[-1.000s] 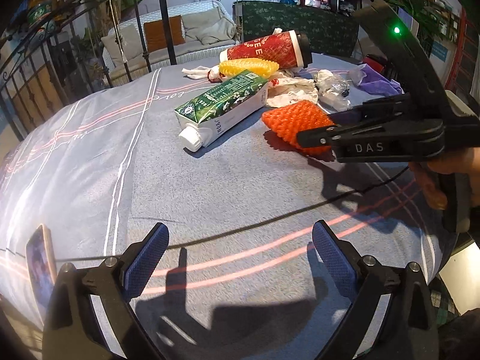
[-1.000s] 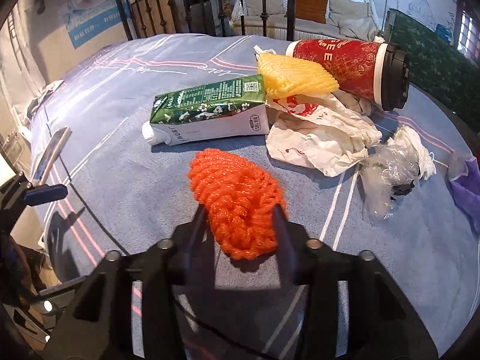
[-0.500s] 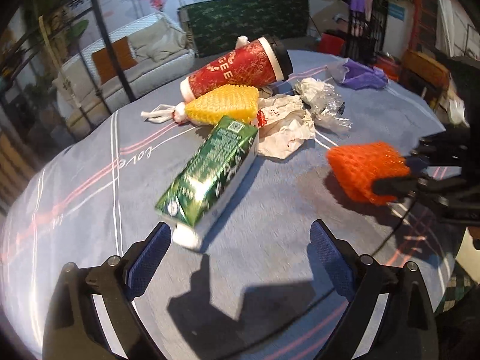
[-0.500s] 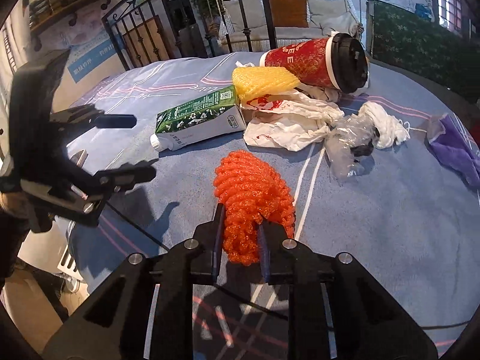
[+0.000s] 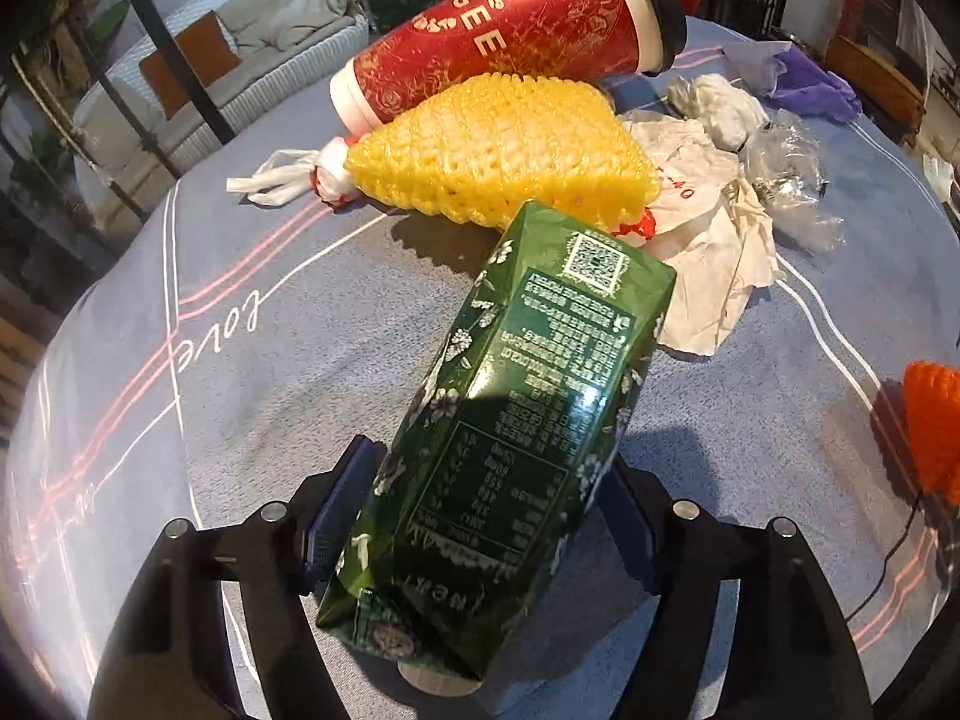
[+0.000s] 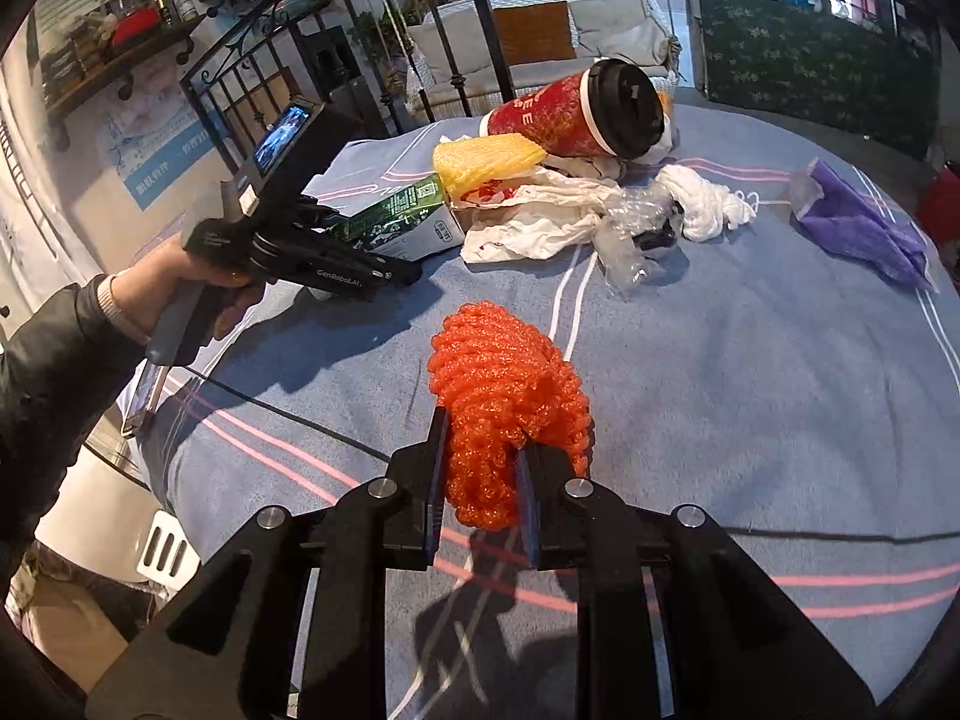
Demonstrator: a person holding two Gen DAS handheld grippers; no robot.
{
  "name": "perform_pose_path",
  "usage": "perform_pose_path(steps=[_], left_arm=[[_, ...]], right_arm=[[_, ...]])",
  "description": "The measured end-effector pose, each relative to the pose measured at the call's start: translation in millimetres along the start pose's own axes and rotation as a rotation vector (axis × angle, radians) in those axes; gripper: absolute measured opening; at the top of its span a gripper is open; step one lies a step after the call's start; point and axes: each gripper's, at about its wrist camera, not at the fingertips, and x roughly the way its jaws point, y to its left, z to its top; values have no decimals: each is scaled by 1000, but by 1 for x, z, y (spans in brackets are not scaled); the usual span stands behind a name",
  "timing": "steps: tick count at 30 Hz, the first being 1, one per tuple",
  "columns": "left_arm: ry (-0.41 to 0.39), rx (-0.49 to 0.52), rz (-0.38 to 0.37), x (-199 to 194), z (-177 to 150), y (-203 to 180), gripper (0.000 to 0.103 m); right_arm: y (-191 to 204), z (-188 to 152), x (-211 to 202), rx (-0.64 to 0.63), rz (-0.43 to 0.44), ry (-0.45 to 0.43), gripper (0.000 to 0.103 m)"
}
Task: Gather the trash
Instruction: 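Grasp the green juice carton with the left tool while the right tool holds the orange net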
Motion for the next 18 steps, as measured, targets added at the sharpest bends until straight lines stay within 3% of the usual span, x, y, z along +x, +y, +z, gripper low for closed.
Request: perform_pose_path(steps=[4,8,18], left_arm=[[9,-34,-19,-1,2,5,67],[-8,-55,-32,-5,-4,0,50],[-141,-168,-59,-42,-34,-22,49]], right_arm=[[-3,-4,1,34,7,6,21],[-3,-6,-4,44,3,-8,21],[-15,-20,-20,86,11,-36,21]])
